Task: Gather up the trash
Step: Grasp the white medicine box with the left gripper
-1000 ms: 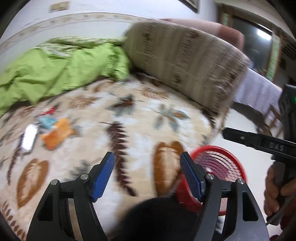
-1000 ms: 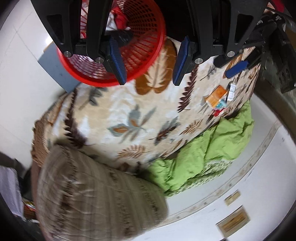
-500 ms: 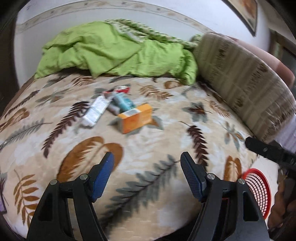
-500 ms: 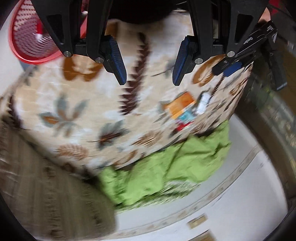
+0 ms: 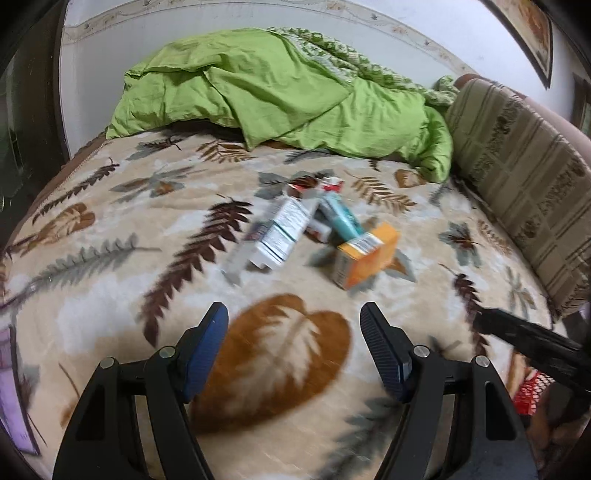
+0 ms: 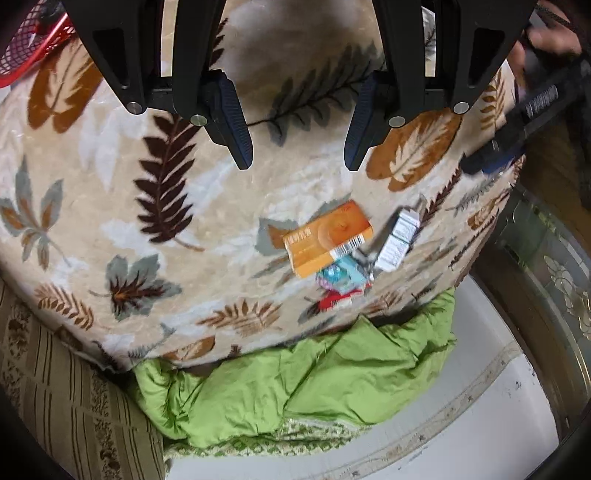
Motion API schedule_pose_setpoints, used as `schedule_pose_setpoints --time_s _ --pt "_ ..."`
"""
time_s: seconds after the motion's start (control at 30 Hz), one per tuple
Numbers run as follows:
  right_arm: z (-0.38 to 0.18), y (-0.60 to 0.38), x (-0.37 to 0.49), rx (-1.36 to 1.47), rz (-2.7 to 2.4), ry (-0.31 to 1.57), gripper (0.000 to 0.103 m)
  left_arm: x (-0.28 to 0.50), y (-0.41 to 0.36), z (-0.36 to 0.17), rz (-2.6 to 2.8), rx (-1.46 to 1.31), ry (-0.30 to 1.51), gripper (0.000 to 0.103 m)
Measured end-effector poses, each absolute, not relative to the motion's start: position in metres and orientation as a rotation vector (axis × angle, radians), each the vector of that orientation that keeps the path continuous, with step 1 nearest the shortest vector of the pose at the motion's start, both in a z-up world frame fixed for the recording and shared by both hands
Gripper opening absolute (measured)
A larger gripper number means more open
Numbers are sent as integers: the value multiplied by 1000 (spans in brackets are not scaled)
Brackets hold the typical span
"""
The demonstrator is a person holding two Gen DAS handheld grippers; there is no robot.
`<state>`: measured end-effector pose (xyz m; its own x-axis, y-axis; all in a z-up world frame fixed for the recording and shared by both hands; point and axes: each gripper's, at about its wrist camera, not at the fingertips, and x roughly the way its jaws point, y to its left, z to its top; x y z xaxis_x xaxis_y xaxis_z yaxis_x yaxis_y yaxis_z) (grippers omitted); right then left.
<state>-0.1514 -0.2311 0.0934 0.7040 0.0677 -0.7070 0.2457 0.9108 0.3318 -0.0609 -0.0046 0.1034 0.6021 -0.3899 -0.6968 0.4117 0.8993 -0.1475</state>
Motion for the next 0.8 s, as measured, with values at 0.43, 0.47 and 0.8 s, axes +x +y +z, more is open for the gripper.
schedule_pose_setpoints --time_s 0.43,0.47,0.8 --pt "93 -244 -157 501 -98 736 55 32 -45 59 -439 139 918 73" --pt "93 -245 -157 508 -98 733 55 37 -49 58 -434 143 917 73" --pt "91 -251 -157 547 -90 726 56 75 -62 43 -367 133 911 38"
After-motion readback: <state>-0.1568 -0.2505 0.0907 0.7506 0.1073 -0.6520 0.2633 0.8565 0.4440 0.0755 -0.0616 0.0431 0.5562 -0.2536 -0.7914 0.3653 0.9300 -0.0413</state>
